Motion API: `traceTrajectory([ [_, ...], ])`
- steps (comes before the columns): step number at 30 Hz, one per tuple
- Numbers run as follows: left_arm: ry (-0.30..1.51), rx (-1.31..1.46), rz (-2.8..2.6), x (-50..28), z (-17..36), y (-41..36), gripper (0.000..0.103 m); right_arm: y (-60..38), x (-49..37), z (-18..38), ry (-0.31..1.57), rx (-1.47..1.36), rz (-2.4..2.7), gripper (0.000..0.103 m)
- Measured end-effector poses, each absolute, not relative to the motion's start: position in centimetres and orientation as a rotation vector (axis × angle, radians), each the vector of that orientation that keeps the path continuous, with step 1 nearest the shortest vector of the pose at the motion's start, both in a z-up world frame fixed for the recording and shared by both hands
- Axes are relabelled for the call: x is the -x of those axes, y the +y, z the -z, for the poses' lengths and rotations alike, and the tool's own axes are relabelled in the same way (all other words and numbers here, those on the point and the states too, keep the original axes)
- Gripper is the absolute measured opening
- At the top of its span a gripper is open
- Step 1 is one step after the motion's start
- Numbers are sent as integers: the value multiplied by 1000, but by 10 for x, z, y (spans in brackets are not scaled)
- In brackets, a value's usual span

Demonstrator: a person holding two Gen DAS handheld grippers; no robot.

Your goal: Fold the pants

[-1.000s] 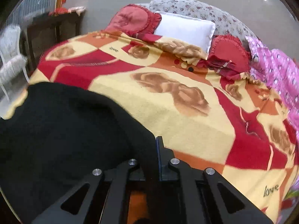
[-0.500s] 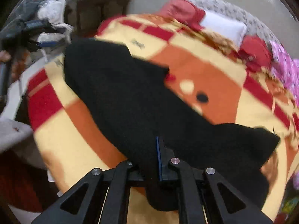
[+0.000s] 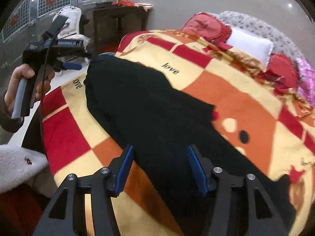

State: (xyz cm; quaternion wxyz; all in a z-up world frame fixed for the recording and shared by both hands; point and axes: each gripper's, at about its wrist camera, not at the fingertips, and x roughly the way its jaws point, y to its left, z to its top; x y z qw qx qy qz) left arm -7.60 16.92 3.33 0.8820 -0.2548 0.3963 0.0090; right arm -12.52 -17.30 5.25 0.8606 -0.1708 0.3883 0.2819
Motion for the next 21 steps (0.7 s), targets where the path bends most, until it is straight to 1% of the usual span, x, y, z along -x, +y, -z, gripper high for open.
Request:
traceTrajectory([
  [1,817,519,-4,74,-36,166,75,-169,122,-47,824,376,-586,54],
  [2,818,506,12,72,-37,162,52,-167,119,-44,824,397,-579,42],
  [3,835,471,35,69,-39,156,33,-167,117,-44,823,405,-574,21],
  [4,841,442,45,68,-41,150,31,-170,115,-45,827,397,-576,11],
  [5,831,425,49,68,-44,147,27,-173,113,-49,827,379,-583,10],
  [6,819,409,54,68,-47,143,19,-177,114,-56,814,370,-582,8],
  [9,814,387,104,74,-56,137,13,-187,118,-70,778,380,-562,6],
  [13,801,385,164,93,-68,136,12,-207,122,-84,781,343,-542,5],
  [14,804,371,147,96,-66,138,13,-211,122,-81,796,318,-548,7],
  [15,816,370,131,96,-61,140,13,-212,120,-76,813,296,-552,14],
  [16,836,375,108,93,-54,144,15,-211,119,-71,825,287,-550,29],
  [17,863,377,72,92,-46,149,27,-209,118,-65,847,289,-547,35],
  [18,886,389,44,92,-40,154,44,-205,118,-59,877,306,-546,39],
  [20,883,460,47,98,-36,166,54,-200,123,-60,880,311,-562,40],
  [21,877,479,54,101,-35,170,60,-197,129,-67,863,305,-593,45],
])
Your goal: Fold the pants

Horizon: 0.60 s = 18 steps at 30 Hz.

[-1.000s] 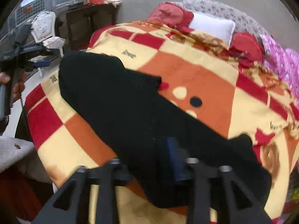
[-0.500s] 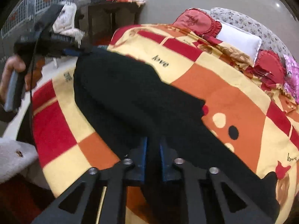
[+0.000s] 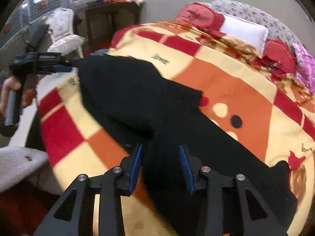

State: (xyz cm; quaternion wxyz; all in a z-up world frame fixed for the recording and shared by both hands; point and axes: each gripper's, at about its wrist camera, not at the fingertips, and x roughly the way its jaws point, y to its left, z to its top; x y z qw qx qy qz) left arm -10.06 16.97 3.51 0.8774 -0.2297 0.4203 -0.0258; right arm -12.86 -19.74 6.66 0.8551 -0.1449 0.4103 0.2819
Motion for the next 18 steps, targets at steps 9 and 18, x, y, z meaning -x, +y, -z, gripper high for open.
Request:
traceTrajectory([
  [9,888,539,78,95,-19,163,85,-180,137,-73,814,178,-680,74],
  [18,731,454,-29,103,-55,161,85,-343,162,-92,806,-32,-194,75],
])
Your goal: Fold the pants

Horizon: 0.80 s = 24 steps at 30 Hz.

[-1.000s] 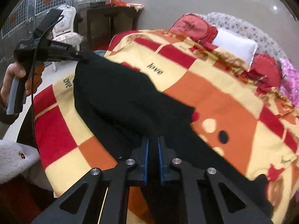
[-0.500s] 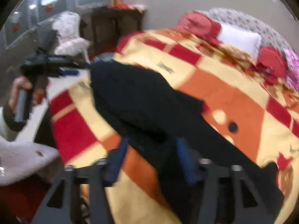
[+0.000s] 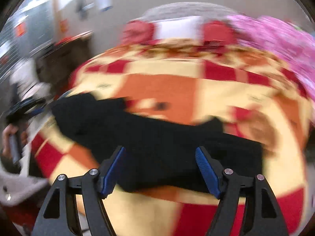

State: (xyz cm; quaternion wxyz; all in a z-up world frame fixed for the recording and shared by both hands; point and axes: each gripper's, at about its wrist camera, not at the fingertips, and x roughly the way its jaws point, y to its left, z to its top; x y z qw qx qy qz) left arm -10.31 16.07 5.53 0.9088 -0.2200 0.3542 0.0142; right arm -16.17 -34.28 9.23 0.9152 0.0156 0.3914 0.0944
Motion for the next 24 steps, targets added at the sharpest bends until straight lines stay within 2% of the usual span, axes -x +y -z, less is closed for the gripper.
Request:
traceTrajectory([
  [9,742,300,56,95,-73,116,85,-409,109,-56,839,-262,-65,73],
  [11,757,297,73,92,-71,110,85,-408,100,-46,849,-286,-97,57],
  [12,760,299,77,93,-70,108,85,-406,94,-43,856,-284,-107,30],
  [13,766,301,85,93,-69,105,85,-403,92,-41,865,-275,-117,11],
  [15,780,296,102,91,-69,100,85,-396,95,-47,848,-242,-132,7],
  [21,754,303,113,89,-71,97,85,-400,126,-108,699,-264,-152,7],
  [24,776,333,135,86,-67,93,85,-378,97,-120,710,-217,-207,12],
])
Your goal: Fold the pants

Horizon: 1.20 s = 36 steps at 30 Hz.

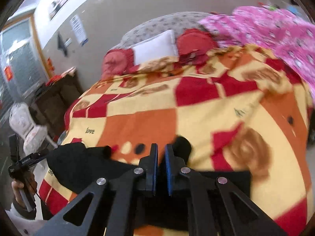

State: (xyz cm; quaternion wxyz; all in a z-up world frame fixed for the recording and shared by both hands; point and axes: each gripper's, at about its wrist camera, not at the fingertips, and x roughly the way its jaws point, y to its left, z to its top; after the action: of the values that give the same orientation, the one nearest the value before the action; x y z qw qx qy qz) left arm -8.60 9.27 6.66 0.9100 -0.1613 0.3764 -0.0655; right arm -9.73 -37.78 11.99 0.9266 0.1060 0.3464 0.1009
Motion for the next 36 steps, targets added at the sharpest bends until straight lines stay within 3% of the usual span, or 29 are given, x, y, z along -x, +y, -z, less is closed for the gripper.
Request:
traceTrajectory([
  [5,792,342,140,91,-63,86,85,-305,24,-76,892,-265,-467,12],
  [8,788,332,140,93,-65,88,85,-292,29,-74,935,-219,-466,13],
  [9,781,329,137,93,-65,89,85,-302,47,-88,874,-214,-446,24],
  [10,773,323,131,93,-66,91,85,-315,61,-96,838,-231,-418,46],
  [12,764,320,127,92,-66,92,85,-347,92,-111,769,-247,-312,69],
  [16,775,358,141,90,-60,93,85,-402,139,-95,833,-236,-115,70],
  [21,782,347,143,92,-60,90,85,-403,136,-48,944,-370,-167,68],
  [27,768,353,125,96,-66,94,85,-309,101,-74,817,-273,-405,70],
  [30,784,372,126,95,-63,94,85,-261,80,-57,883,-267,-547,67],
  [32,787,373,137,96,-62,94,85,-253,84,-49,920,-229,-531,65],
  [36,780,353,129,94,-62,94,85,-294,111,-75,821,-274,-480,69],
])
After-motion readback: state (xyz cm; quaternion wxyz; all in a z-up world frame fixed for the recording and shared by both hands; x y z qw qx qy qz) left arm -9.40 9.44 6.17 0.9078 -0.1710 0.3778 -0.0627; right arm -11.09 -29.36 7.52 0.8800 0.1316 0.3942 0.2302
